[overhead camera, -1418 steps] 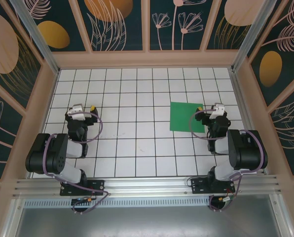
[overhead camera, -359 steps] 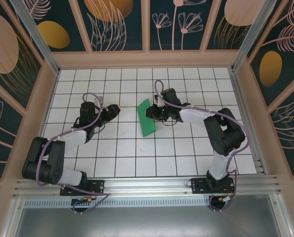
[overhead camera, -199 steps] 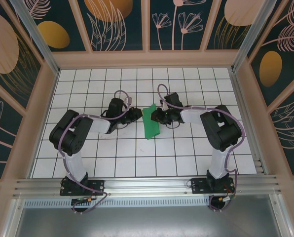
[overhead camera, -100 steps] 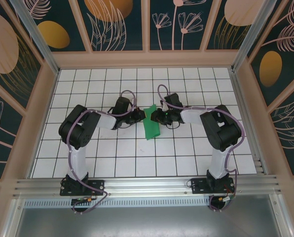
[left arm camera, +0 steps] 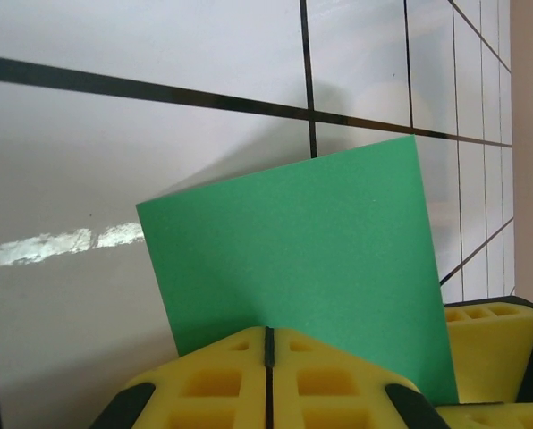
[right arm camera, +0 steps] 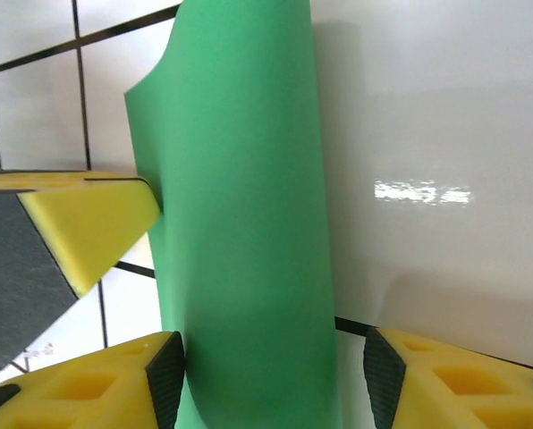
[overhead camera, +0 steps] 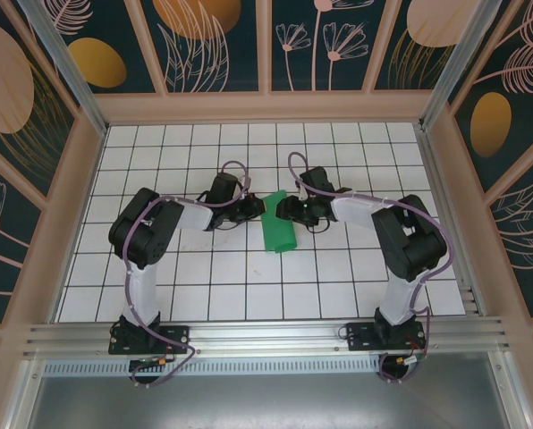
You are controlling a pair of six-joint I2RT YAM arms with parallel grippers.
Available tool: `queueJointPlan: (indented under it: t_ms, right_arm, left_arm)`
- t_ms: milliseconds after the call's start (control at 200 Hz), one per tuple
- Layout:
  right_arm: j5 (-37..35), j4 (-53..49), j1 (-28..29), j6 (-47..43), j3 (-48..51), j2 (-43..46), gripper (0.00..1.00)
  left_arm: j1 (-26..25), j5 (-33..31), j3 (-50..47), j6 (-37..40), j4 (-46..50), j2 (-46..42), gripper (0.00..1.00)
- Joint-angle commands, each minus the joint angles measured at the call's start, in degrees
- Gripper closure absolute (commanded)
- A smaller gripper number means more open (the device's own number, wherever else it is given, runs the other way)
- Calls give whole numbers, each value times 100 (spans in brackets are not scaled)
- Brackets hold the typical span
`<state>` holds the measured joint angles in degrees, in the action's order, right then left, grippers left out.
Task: Fold a paper plane with a square sheet of paper (pick it up from the middle)
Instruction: First fold in half a square sheet of paper at the center of the table.
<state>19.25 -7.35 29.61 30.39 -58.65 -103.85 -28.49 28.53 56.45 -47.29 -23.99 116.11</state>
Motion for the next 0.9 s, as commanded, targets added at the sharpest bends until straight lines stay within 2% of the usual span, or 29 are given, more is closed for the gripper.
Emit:
queueJointPlan:
  t_ms: [0, 405, 696, 896]
  right_arm:
    - [-241, -451, 1, -428, -248, 63, 40]
    - [-21, -793, 133, -981, -357, -3, 36]
    - [-54, -660, 30, -865, -179, -35, 54]
    - [-104, -588, -69, -710, -103, -122, 56]
  left_arm:
    - [-42, 100, 159, 158, 228, 152, 92]
    - [-162, 226, 419, 150, 299, 193, 92]
    - [-168, 167, 439, 67, 164, 88, 87]
    - [-174, -200, 289, 60, 23, -284, 77]
